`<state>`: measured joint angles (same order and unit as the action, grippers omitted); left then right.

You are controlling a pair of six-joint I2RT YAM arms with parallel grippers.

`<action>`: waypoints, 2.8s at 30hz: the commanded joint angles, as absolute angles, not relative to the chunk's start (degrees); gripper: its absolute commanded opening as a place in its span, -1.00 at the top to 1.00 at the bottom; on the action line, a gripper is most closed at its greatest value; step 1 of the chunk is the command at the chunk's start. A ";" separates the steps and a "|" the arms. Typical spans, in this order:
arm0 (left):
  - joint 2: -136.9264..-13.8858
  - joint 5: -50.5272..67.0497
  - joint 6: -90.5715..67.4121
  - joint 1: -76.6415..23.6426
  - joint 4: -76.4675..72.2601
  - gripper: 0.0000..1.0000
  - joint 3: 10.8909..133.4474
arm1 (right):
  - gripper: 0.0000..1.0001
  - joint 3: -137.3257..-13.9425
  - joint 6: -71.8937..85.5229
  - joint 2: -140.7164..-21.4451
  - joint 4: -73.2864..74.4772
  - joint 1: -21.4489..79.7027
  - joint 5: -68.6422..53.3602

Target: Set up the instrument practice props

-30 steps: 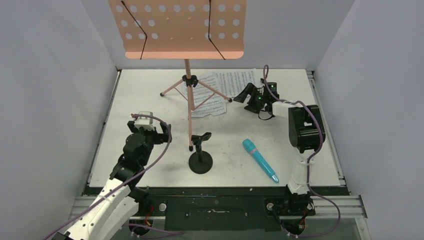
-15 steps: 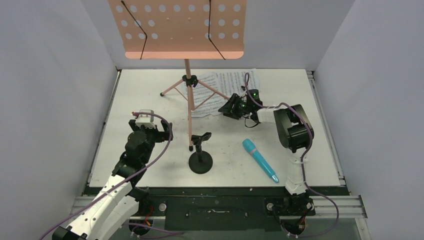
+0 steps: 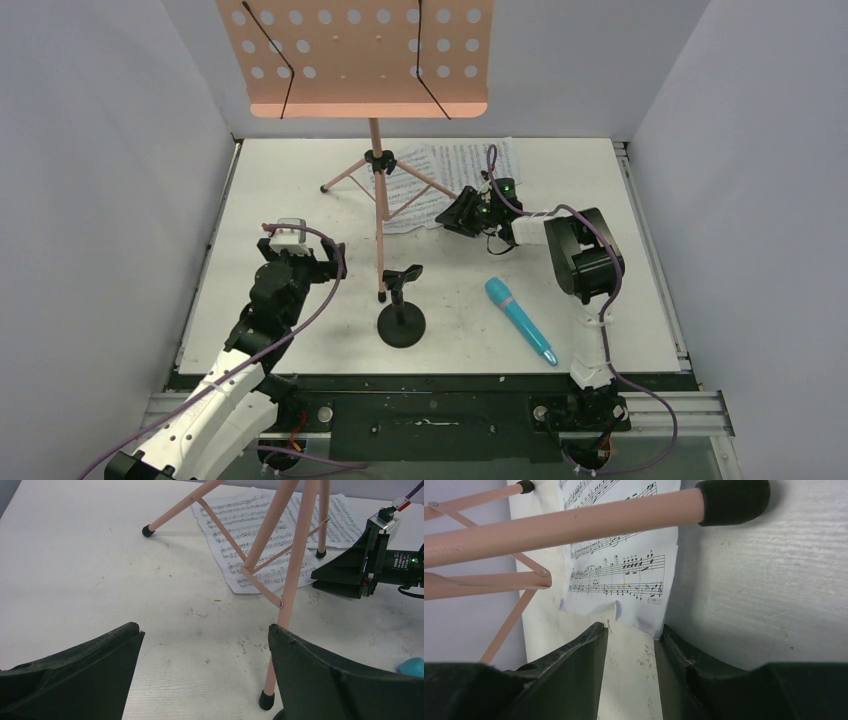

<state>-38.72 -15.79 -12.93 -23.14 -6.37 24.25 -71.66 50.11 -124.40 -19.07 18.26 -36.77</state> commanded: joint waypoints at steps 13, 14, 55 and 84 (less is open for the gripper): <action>-38.76 -14.35 -14.11 -22.79 -10.39 -0.95 25.86 | 0.06 -75.34 49.15 -125.95 -20.87 17.16 -28.65; -38.76 -14.29 -14.14 -22.80 -10.45 -0.95 25.84 | 0.06 -75.47 49.12 -126.14 -20.91 17.21 -28.53; -45.50 -8.80 -14.50 -22.70 -16.62 -0.95 25.53 | 0.89 -58.89 23.16 -92.90 5.62 13.29 -33.41; -52.79 -7.08 -13.98 -22.59 -20.48 -0.95 27.48 | 0.55 -65.90 -3.76 -66.40 52.10 13.20 -23.97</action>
